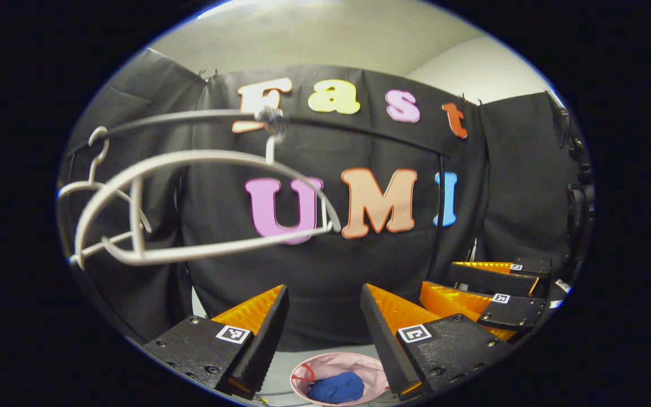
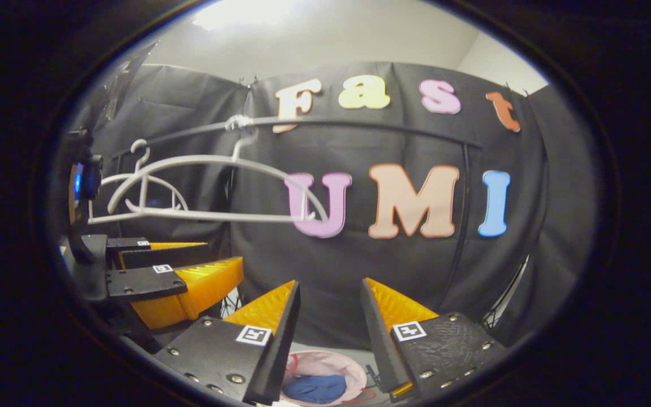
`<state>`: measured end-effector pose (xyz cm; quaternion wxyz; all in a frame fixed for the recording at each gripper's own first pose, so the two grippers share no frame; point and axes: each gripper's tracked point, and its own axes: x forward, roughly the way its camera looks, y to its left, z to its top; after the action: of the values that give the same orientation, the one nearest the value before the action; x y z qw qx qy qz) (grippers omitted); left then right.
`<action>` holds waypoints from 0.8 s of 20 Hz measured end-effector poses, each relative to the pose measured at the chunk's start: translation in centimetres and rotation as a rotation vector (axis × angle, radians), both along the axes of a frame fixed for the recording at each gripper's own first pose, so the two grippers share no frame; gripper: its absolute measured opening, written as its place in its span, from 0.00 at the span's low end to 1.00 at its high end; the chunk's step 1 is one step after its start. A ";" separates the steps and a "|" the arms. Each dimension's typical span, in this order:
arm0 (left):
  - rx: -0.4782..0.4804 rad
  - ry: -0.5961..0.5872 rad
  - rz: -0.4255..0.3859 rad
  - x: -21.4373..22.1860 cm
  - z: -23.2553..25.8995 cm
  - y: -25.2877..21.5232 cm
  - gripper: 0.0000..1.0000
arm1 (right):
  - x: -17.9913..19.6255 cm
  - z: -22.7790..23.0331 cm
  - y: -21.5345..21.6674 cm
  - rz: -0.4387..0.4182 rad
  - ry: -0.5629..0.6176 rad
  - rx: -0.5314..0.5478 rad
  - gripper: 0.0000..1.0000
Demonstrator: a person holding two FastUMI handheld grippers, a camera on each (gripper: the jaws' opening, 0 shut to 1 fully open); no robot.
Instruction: Grasp the clothes on the hanger with both hands and then place them into the laundry hamper below.
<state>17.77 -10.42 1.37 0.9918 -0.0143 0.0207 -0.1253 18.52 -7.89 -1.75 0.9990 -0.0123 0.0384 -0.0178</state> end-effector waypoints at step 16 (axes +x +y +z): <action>-0.016 -0.122 0.070 -7.5 10.6 3.3 0.96 | -8.2 15.8 1.3 -0.050 -0.247 0.069 0.99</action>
<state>10.24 -7.11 11.93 0.9948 -0.0152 -0.0413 -0.0914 10.31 -6.63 14.05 0.9952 0.0252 -0.0841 -0.0426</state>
